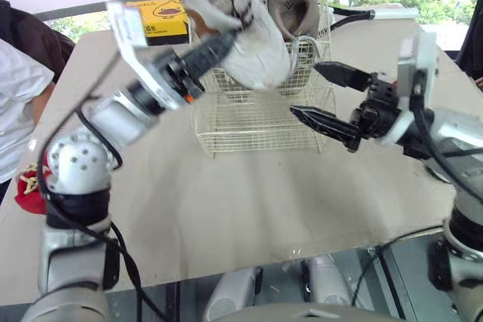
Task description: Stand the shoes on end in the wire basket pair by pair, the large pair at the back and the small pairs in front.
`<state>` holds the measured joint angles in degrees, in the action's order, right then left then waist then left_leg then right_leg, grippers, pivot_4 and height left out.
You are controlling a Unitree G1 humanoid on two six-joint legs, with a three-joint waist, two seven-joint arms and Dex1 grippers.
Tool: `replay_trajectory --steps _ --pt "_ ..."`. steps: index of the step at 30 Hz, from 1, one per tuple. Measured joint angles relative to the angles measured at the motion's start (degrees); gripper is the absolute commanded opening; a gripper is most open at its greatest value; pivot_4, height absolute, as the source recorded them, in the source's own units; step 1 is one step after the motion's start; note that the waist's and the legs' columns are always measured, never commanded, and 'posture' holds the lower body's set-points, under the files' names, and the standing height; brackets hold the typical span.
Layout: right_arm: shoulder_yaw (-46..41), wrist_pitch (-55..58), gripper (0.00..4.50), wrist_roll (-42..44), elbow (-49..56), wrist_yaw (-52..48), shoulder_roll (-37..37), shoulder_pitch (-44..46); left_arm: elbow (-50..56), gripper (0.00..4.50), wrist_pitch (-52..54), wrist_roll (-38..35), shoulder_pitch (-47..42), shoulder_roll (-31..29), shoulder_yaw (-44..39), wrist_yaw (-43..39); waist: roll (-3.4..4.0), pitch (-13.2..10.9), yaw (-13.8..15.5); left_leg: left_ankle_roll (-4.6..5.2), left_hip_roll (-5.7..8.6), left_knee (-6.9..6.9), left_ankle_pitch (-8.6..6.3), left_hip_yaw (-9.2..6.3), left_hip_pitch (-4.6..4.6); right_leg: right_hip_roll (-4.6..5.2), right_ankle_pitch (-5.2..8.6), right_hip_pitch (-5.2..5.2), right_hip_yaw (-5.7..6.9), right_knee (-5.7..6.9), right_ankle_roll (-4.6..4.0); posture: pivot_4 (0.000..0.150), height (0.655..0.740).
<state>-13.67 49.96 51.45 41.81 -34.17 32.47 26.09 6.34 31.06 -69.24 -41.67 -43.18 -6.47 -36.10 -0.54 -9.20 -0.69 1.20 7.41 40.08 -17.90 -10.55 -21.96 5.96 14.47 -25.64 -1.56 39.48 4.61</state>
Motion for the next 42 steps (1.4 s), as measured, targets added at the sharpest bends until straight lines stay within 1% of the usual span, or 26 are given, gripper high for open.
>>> replay_trajectory --steps 2,3,4,5,9,13,18,19,20,21,23,24,26,27,32,35,36,37,39,42 --pt "-2.45 -2.77 4.5 0.18 3.07 -0.79 1.24 -5.0 -6.82 0.47 -6.59 10.02 -5.81 -0.43 2.06 -9.92 0.0 0.0 0.05 0.0 0.0 -0.03 0.0 0.01 0.0 0.02 -0.03 0.05 -0.02 -0.1 0.04 0.15 0.74" --pt "-3.69 -3.73 4.5 0.46 4.12 -0.54 1.58 -6.53 -10.04 0.47 -10.05 14.47 -8.01 -0.2 3.27 -14.04 0.0 0.0 -0.02 0.0 0.0 -0.04 0.0 -0.01 0.01 0.02 -0.1 0.08 -0.01 -0.22 0.14 0.15 0.74" --pt "-4.87 -4.35 4.5 0.77 4.94 -0.14 1.94 -7.9 -12.66 0.47 -12.47 17.39 -9.71 0.26 4.31 -17.13 0.0 0.0 0.0 0.01 0.0 -0.05 0.0 -0.02 -0.01 0.01 -0.12 0.09 -0.02 -0.25 0.15 0.15 0.74" --pt "-7.05 -5.21 4.5 1.4 6.28 0.64 2.61 -10.7 -17.72 0.47 -17.15 22.41 -12.41 0.98 6.12 -22.52 -0.01 0.01 0.06 0.01 0.0 -0.05 0.0 -0.06 -0.02 0.0 -0.16 0.11 0.03 -0.35 0.15 0.15 0.74" --pt "-11.57 -6.28 4.5 3.34 9.05 3.02 4.62 -17.7 -30.12 0.47 -28.56 33.78 -16.09 2.38 9.38 -34.94 -0.01 0.0 -0.02 0.03 0.01 -0.1 -0.01 -0.15 -0.03 -0.03 -0.27 0.15 0.02 -0.6 0.2 0.15 0.74" --pt "-13.68 -7.83 4.5 5.76 11.21 5.28 6.18 -21.1 -40.26 0.47 -35.72 41.1 -16.35 4.24 11.11 -42.25 -0.06 -0.03 -0.3 0.06 0.0 -0.1 -0.02 -0.21 -0.06 -0.06 -0.27 0.12 0.01 -0.59 0.21 0.15 0.74" --pt "-14.29 -9.45 4.5 7.53 11.67 7.45 7.8 -22.98 -47.37 0.47 -40.34 45.89 -17.2 4.37 10.85 -45.09 -0.08 -0.01 -0.06 0.1 0.01 -0.09 -0.04 -0.23 -0.05 -0.03 -0.27 0.15 0.05 -0.59 0.22 0.15 0.74" --pt "-14.29 -9.65 4.5 7.63 11.67 7.67 8.05 -23.17 -48.27 0.97 -40.35 46.57 -17.21 4.36 10.73 -45.25 -0.08 -0.01 -0.04 0.1 0.02 -0.09 -0.04 -0.24 -0.05 -0.03 -0.29 0.15 0.06 -0.59 0.24 0.15 0.74" --pt "-14.28 -10.3 4.5 7.9 11.67 8.18 8.55 -23.48 -49.76 1.54 -39.87 46.86 -17.24 4.56 9.98 -45.53 -0.09 -0.02 -0.03 0.12 0.02 -0.07 -0.05 -0.27 -0.08 -0.04 -0.3 0.15 0.09 -0.59 0.26 0.15 0.74" --pt "-14.28 -10.38 4.5 7.98 11.67 8.28 8.7 -23.49 -49.88 1.75 -39.71 46.92 -17.29 4.54 9.77 -45.55 -0.1 -0.01 -0.06 0.12 0.02 -0.04 -0.05 -0.29 -0.08 -0.04 -0.3 0.15 0.09 -0.58 0.26 0.15 0.74" --pt "-14.28 -11.1 4.5 8.34 11.66 8.41 9.42 -23.81 -50.03 2.71 -37.92 46.92 -17.56 4.38 8.43 -46.01 -0.1 -0.01 -0.11 0.12 0.02 -0.02 -0.05 -0.3 -0.08 -0.04 -0.3 0.15 0.09 -0.57 0.26 0.15 0.74" --pt "-14.28 -11.4 4.5 8.53 11.66 8.39 9.77 -24.04 -49.9 3.09 -36.98 46.7 -17.58 4.19 7.65 -45.98 -0.1 -0.01 -0.14 0.12 0.02 -0.02 -0.05 -0.3 -0.08 -0.05 -0.3 0.15 0.09 -0.56 0.27 0.15 0.74" --pt "-14.28 -12.02 4.5 9.29 11.62 8.22 10.58 -24.39 -48.51 4.02 -32.03 45.37 -17.56 3.13 5.61 -45.34 -0.1 -0.01 -0.32 0.12 0.02 -0.02 -0.06 -0.33 -0.08 -0.07 -0.3 0.14 0.09 -0.56 0.26 0.15 0.74" --pt "-14.28 -12.48 4.5 9.6 11.38 7.5 11.3 -24.49 -46.03 4.02 -27.81 43.9 -16.93 1.95 3.85 -44.86 -0.11 -0.02 -0.49 0.12 0.02 -0.01 -0.06 -0.34 -0.09 -0.08 -0.3 0.13 0.06 -0.56 0.26 0.15 0.74" --pt "-14.09 -13.58 4.5 9.74 9.08 4.74 13.48 -24.32 -37.09 4.02 -15.89 38.95 -13.09 -2.64 -1.87 -42.84 -0.11 -0.01 -0.65 0.12 0.02 0.0 -0.06 -0.34 -0.07 -0.08 -0.3 0.15 0.06 -0.57 0.26 0.15 0.74" --pt "-13.58 -14.03 4.5 9.77 6.82 3.16 14.54 -23.51 -30.44 4.02 -6.17 34.88 -8.87 -4.6 -5.77 -39.14 -0.12 -0.01 -0.46 0.12 0.02 0.0 -0.06 -0.38 -0.07 -0.08 -0.3 0.16 0.1 -0.56 0.26 0.15 0.74" --pt "-13.33 -14.03 4.5 9.72 5.98 2.74 15.04 -23.37 -25.81 4.02 -0.3 31.47 -6.21 -5.49 -7.73 -37.39 -0.12 -0.01 -0.42 0.12 0.02 0.0 -0.06 -0.38 -0.07 -0.07 -0.3 0.16 0.09 -0.58 0.26 0.15 0.74" --pt "-13.17 -14.02 4.5 9.67 5.38 2.55 15.29 -23.3 -23.09 4.02 2.94 29.41 -4.91 -5.7 -8.56 -36.56 -0.12 -0.01 -0.42 0.13 0.02 0.02 -0.06 -0.37 -0.07 -0.07 -0.3 0.16 0.08 -0.56 0.26 0.15 0.74" --pt "-13.09 -13.93 4.5 9.51 4.08 2.34 15.65 -23.37 -14.31 4.02 11.92 22.84 -1.19 -5.71 -10.61 -33.51 -0.12 -0.01 -0.17 0.13 0.02 0.02 -0.06 -0.37 -0.08 -0.05 -0.3 0.18 0.11 -0.57 0.26 0.15 0.74" --pt "-13.45 -13.75 4.5 9.49 3.22 2.31 16.07 -24.87 -5.23 4.02 20.49 14.49 2.07 -5.13 -12.12 -29.17 -0.13 0.0 0.08 0.13 0.02 0.02 -0.06 -0.47 -0.05 -0.04 -0.3 0.28 0.22 -0.63 0.26 0.15 0.74"
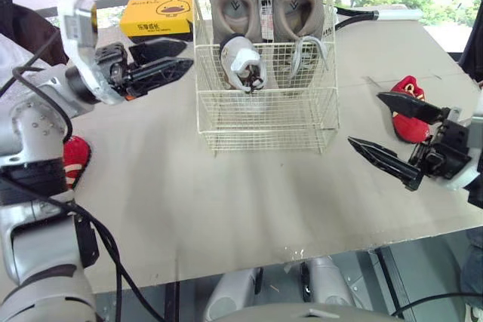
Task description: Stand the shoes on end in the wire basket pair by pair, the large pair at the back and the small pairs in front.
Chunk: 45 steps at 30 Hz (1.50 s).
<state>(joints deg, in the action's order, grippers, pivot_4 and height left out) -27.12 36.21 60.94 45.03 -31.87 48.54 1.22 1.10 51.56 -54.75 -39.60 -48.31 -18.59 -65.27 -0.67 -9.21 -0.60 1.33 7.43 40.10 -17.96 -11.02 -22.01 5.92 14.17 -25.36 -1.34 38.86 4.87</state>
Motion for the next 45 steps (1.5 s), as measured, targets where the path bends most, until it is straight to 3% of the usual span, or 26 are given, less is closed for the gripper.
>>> replay_trajectory --steps 5,12,16,20,23,30,35,38,45 --pt "-5.9 3.94 4.5 -2.53 -1.37 2.47 1.04 -11.07 19.86 4.02 10.43 -18.11 8.39 5.17 0.99 11.46 0.01 0.02 0.3 0.01 0.0 0.0 -0.01 0.04 0.18 0.03 0.0 0.21 -0.14 -0.02 0.0 0.15 0.74" --pt "-16.26 13.88 4.5 -6.4 -4.47 10.25 1.88 -20.45 32.49 4.02 10.74 -19.93 9.66 12.67 12.29 30.18 0.05 0.05 1.55 0.07 0.0 -0.07 -0.05 0.31 0.74 0.0 -0.03 0.67 -0.49 0.01 -0.05 0.15 0.74" --pt "-20.32 24.29 4.5 -5.75 -7.92 11.57 6.87 -22.54 30.8 4.02 10.82 -21.31 7.0 14.9 15.97 31.71 0.07 0.05 1.71 0.24 -0.01 -0.13 -0.15 0.6 1.07 -0.07 -0.03 0.91 -0.55 -0.05 -0.04 0.15 0.74" --pt "-19.7 34.67 4.5 -7.28 -21.33 14.94 12.77 -14.53 29.23 4.02 10.52 -21.21 4.87 15.29 19.02 28.58 0.06 0.04 1.39 0.39 -0.01 -0.14 -0.24 1.13 1.26 -0.14 -0.04 0.94 -1.02 -0.08 -0.03 0.15 0.74" --pt "-16.99 39.8 4.5 -9.1 -33.78 17.18 13.58 -4.67 29.04 4.02 7.7 -16.73 3.95 14.91 20.61 24.08 0.02 0.05 1.46 0.4 -0.12 -0.31 -0.24 1.21 1.27 -0.15 -0.07 0.92 -1.07 -0.3 0.02 0.15 0.74" --pt "-6.19 38.78 4.5 -15.14 -54.29 13.79 16.3 11.95 27.54 4.02 1.0 -7.3 3.21 12.49 21.54 15.33 0.13 0.08 1.25 0.41 -0.27 -0.77 -0.23 1.44 1.26 -0.18 -0.11 0.86 -1.15 -0.73 0.09 0.15 0.74" --pt "1.07 33.94 4.5 -21.05 -65.27 8.87 16.6 19.64 27.77 4.02 0.1 -5.78 4.24 12.63 22.11 14.31 0.13 0.08 1.35 0.41 -0.35 -0.83 -0.23 1.62 1.06 -0.2 -0.13 0.76 -1.15 -0.99 0.12 0.15 0.74" --pt "4.96 30.87 3.79 -24.15 -70.28 5.77 16.65 22.24 28.09 4.13 0.04 -5.64 4.4 12.7 21.97 14.49 0.13 0.08 1.33 0.41 -0.38 -0.84 -0.23 1.68 1.05 -0.2 -0.13 0.75 -1.15 -1.04 0.12 0.15 0.74" --pt "14.52 22.29 0.4 -31.63 -78.57 -4.06 16.15 28.35 29.39 4.13 0.05 -5.58 5.17 12.52 21.46 15.25 0.12 0.08 1.38 0.42 -0.4 -0.84 -0.24 1.8 1.08 -0.19 -0.23 0.77 -1.16 -0.98 0.25 0.15 0.74"
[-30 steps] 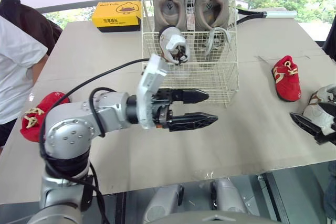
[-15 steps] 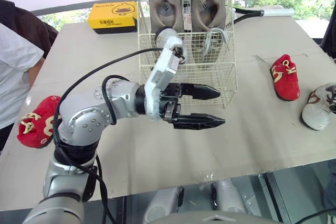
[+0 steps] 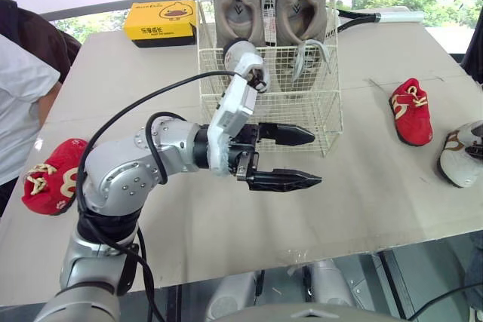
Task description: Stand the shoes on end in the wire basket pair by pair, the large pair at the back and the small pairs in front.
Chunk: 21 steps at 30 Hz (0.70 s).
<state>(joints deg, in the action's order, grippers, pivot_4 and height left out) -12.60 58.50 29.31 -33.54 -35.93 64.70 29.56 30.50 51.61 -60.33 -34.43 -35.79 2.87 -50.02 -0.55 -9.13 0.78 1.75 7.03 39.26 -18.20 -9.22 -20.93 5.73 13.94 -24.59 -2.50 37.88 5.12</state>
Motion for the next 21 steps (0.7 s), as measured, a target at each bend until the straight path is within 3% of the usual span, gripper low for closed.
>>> replay_trajectory --steps 1,6,10,13,17,18,21 --pt "0.19 -0.59 0.09 -0.46 -0.18 -0.65 0.0 0.05 0.0 4.13 0.0 0.0 0.05 -0.13 -0.08 0.02 0.0 0.0 0.03 0.0 0.0 0.01 0.0 0.0 0.0 0.0 -0.03 0.0 0.0 0.0 0.02 0.15 0.74" --pt "-3.44 -1.92 0.03 -0.8 3.51 -2.43 0.03 -4.82 -0.15 4.13 0.03 0.02 -0.05 -0.21 0.01 -0.28 0.0 0.0 0.18 0.0 0.0 0.01 0.0 -0.07 -0.01 0.01 -0.07 0.0 0.05 0.01 0.04 0.15 0.74" --pt "-19.7 3.73 0.03 2.52 16.5 0.31 -2.82 -14.83 -0.97 4.13 0.43 -0.26 -0.61 -0.38 -0.08 -0.89 0.04 0.01 0.23 0.0 0.0 -0.02 0.0 -0.14 -0.16 -0.03 -0.07 -0.17 0.04 -0.01 0.04 0.15 0.74" --pt "-34.2 9.15 0.03 8.9 36.7 2.86 -8.76 -16.93 -1.89 4.13 0.62 -0.67 -0.79 -0.5 -0.19 -0.96 0.21 0.06 -0.49 0.0 0.0 -0.03 0.0 -0.09 -0.08 -0.18 -0.07 -0.25 -0.28 0.04 0.05 0.15 0.74" --pt "-40.88 12.65 0.03 21.48 55.29 10.99 -16.38 -5.21 -2.29 4.13 1.0 -2.38 -1.0 0.72 -1.72 1.74 0.2 0.06 -1.51 -0.01 -0.14 -0.07 -0.01 -0.08 0.09 -0.34 -0.22 -0.19 -0.34 0.05 -0.04 0.15 0.74" --pt "-38.38 10.21 0.03 25.39 62.31 15.42 -22.07 0.55 -2.02 4.13 0.75 -2.83 -0.67 1.63 -3.09 4.32 0.15 0.07 -1.75 -0.01 -0.23 -0.08 -0.01 -0.05 0.21 -0.43 -0.28 -0.13 -0.38 0.06 -0.08 0.15 0.74" --pt "-29.81 6.43 0.03 29.13 67.71 21.45 -31.27 7.51 -1.31 4.13 -0.93 -2.96 1.32 3.21 -5.99 7.87 0.12 0.1 -1.82 -0.02 -0.26 -0.06 -0.01 0.0 0.24 -0.5 -0.35 -0.15 -0.44 0.05 -0.1 0.15 0.74"
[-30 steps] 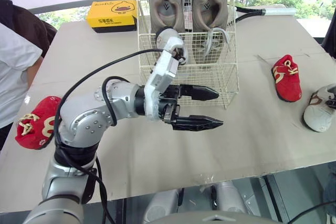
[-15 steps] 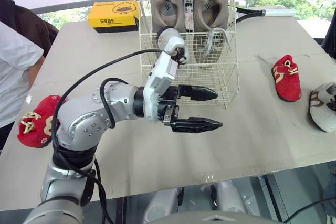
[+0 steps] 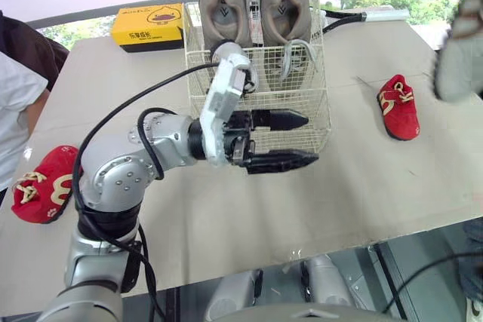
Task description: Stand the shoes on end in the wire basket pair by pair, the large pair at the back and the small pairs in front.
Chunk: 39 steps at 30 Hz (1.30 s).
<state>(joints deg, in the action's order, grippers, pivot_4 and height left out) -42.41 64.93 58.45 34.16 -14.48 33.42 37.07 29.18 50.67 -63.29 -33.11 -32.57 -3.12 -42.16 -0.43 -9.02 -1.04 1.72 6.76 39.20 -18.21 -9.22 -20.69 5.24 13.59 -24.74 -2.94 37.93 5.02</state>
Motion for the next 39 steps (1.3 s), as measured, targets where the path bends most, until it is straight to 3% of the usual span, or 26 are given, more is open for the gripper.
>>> replay_trajectory --steps 3,9,14,20,24,27,31,32,34,39 --pt "13.44 -6.1 0.03 -4.12 0.59 4.55 -8.54 2.8 2.51 4.13 -3.28 -0.55 5.03 0.91 -5.0 2.79 -0.01 0.0 0.15 0.0 -0.01 0.0 0.0 0.03 -0.16 -0.06 -0.02 -0.19 -0.02 -0.01 -0.02 0.15 0.74" --pt "35.93 -35.37 0.03 -32.08 -12.02 6.21 -16.32 4.53 8.57 4.13 -8.22 -1.0 20.83 -3.59 -18.09 3.72 -0.01 0.02 -0.16 0.0 0.01 -0.05 0.0 0.29 -0.21 -0.05 -0.01 -0.4 0.46 -0.08 -0.03 0.15 0.74" --pt "45.44 -60.82 0.03 -49.56 -24.33 6.69 -21.68 0.84 10.23 4.13 -14.44 3.94 26.91 -3.7 -21.72 4.7 -0.01 0.02 0.01 0.0 0.0 -0.13 0.0 0.25 -0.18 -0.07 -0.04 -0.44 0.56 -0.05 -0.08 0.15 0.74" --pt "50.92 -81.44 0.03 -60.22 -35.99 9.44 -26.74 -4.23 10.31 4.13 -17.56 5.53 30.44 -3.69 -22.97 5.84 -0.06 0.15 -1.01 -0.01 -0.02 -0.21 0.0 0.33 0.08 -0.2 -0.15 -0.4 0.34 0.03 -0.25 0.15 0.74" --pt "52.23 -88.61 0.03 -63.22 -44.32 10.12 -28.03 -7.04 10.27 4.13 -19.27 5.86 33.38 -4.09 -24.59 4.95 -0.09 0.18 -1.29 -0.01 -0.05 -0.23 0.0 0.3 0.14 -0.26 -0.21 -0.35 0.35 0.02 -0.33 0.15 0.74" --pt "52.03 -92.25 0.95 -62.63 -47.76 9.25 -28.91 -6.83 10.3 4.13 -20.29 5.79 35.15 -5.34 -24.6 2.08 -0.19 0.25 -1.44 -0.02 -0.08 -0.49 -0.01 0.36 0.77 -0.33 -0.21 0.12 0.22 -0.09 -0.35 0.15 0.74" --pt "51.0 -92.49 2.89 -59.67 -47.34 6.48 -29.01 -7.96 10.31 4.13 -20.98 5.7 37.28 -6.4 -24.6 -0.51 -0.27 0.33 -1.32 -0.02 -0.15 -0.68 0.0 0.4 1.04 -0.38 -0.21 0.31 0.14 -0.08 -0.36 0.15 0.74" --pt "50.75 -92.27 3.15 -59.01 -46.54 5.91 -28.74 -8.56 10.3 4.13 -21.03 5.69 37.54 -6.55 -24.62 -0.73 -0.27 0.33 -1.27 -0.02 -0.16 -0.69 0.0 0.4 1.03 -0.39 -0.21 0.31 0.14 -0.08 -0.36 0.15 0.74" --pt "50.41 -89.65 4.31 -56.16 -43.14 2.89 -27.06 -10.96 10.23 4.13 -21.08 5.48 37.89 -6.81 -24.73 -1.41 -0.27 0.33 -1.04 -0.02 -0.16 -0.7 -0.01 0.38 0.99 -0.38 -0.21 0.28 0.16 -0.11 -0.36 0.15 0.74" --pt "50.05 -76.97 4.42 -49.02 -29.41 -3.19 -21.75 -17.65 9.62 4.13 -21.18 5.11 37.99 -6.91 -24.58 -1.8 -0.19 0.28 -0.97 -0.02 -0.18 -0.87 -0.01 0.4 0.88 -0.37 -0.21 0.11 0.12 -0.21 -0.36 0.15 0.74"
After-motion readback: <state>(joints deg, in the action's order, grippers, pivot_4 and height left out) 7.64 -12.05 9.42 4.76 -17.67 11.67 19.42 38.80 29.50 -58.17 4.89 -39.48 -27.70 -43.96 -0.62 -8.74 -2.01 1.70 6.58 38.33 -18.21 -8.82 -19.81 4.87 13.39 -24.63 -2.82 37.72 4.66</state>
